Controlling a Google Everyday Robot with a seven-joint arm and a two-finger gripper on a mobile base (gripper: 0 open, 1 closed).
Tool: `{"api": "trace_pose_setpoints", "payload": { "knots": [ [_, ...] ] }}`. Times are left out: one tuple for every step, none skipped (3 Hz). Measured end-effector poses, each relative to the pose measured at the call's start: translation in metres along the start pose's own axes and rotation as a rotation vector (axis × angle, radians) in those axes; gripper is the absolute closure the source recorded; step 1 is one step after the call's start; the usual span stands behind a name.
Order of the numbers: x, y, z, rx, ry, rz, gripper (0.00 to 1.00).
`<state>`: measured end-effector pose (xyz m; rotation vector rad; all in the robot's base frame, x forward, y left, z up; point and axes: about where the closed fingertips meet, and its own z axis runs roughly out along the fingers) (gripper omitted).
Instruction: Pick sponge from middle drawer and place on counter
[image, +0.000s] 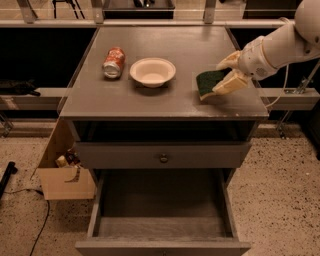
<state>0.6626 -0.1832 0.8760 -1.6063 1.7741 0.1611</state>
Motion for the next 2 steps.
{"api": "trace_pose_setpoints", "payload": {
  "knots": [
    [0.0000, 0.0001, 0.0002, 0.000, 0.000, 0.000, 0.00],
    [0.0000, 0.0001, 0.0002, 0.000, 0.000, 0.000, 0.00]
  ]
}}
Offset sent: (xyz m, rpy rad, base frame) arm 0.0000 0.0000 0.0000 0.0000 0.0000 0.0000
